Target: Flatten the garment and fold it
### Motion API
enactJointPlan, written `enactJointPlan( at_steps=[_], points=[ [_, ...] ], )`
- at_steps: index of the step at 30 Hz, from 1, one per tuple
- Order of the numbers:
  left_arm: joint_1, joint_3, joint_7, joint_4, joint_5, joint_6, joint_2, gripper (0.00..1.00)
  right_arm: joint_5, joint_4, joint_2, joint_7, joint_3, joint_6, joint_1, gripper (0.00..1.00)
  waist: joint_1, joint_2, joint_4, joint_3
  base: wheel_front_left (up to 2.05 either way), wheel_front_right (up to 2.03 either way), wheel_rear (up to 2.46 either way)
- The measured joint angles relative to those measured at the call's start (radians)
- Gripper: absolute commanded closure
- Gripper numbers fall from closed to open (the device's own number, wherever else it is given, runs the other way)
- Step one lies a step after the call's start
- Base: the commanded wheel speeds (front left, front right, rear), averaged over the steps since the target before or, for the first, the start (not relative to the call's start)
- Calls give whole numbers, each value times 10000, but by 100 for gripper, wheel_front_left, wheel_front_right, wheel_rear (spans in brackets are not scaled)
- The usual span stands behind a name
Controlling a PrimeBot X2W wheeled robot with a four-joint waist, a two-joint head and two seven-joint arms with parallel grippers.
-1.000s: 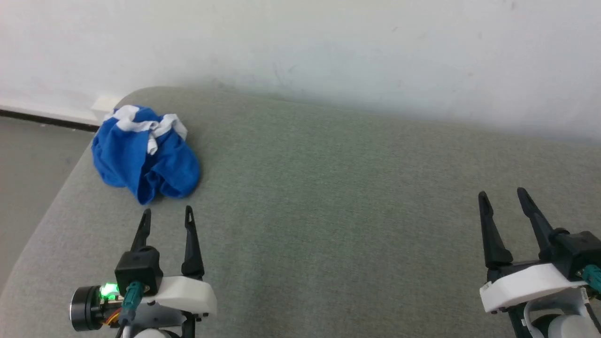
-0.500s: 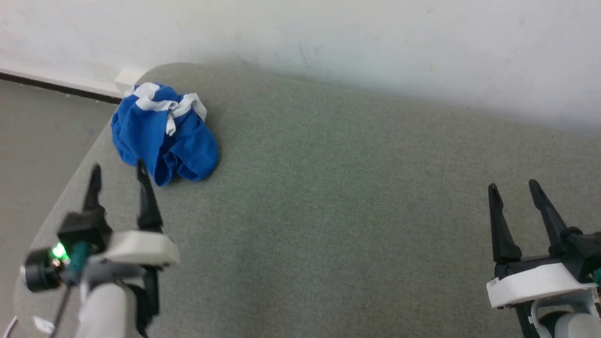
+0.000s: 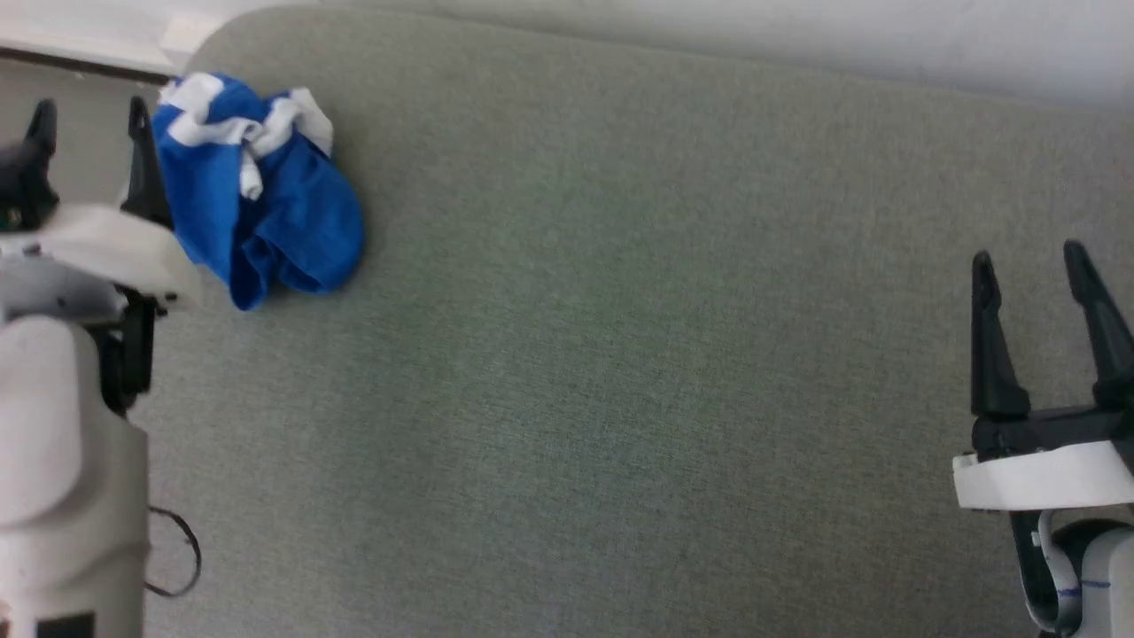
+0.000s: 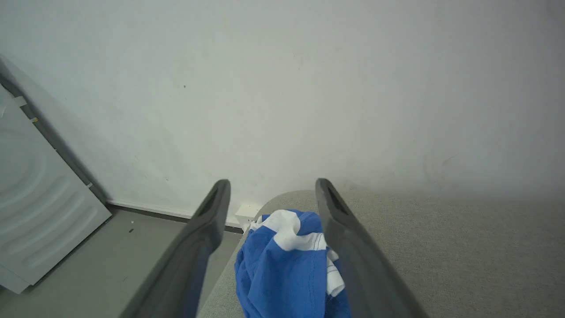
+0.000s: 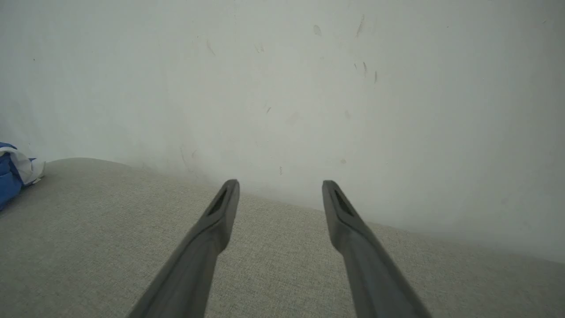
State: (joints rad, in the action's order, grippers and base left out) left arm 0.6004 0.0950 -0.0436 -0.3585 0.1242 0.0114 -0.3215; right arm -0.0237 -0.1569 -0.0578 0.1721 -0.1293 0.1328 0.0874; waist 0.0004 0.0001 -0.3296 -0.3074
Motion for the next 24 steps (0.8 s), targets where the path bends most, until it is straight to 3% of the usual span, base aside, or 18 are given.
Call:
enactJointPlan(
  at_steps=[3,9,13,20,21,24],
  points=[
    [802,-265,941,-732,25,-470,-378,0,-50,-165,-52,54,12,0,207,0,0,0,100,-465,0,0,0],
    [2149,-662,3283,-2213,635,-976,-826,0,-111,-401,-157,163,40,0,512,0,0,0,350,-1307,0,0,0],
    [2698,-945,4602,-3210,1083,-1078,-1281,0,-123,-591,-188,251,65,0,717,0,-1,0,554,-1794,0,0,0],
    [3015,-1689,6211,-4090,2472,-1150,-1498,0,-140,-777,-180,408,63,0,799,0,-3,0,889,-2451,0,0,0],
    [3106,-1847,6362,-4105,2615,-1154,-1638,100,-148,-780,-178,424,65,0,801,0,-4,0,920,-2513,0,0,0],
    [3280,-2288,6395,-4079,3041,-1179,-1933,100,-190,-759,-155,493,61,0,803,0,-2,0,982,-2582,0,0,0]
  ],
)
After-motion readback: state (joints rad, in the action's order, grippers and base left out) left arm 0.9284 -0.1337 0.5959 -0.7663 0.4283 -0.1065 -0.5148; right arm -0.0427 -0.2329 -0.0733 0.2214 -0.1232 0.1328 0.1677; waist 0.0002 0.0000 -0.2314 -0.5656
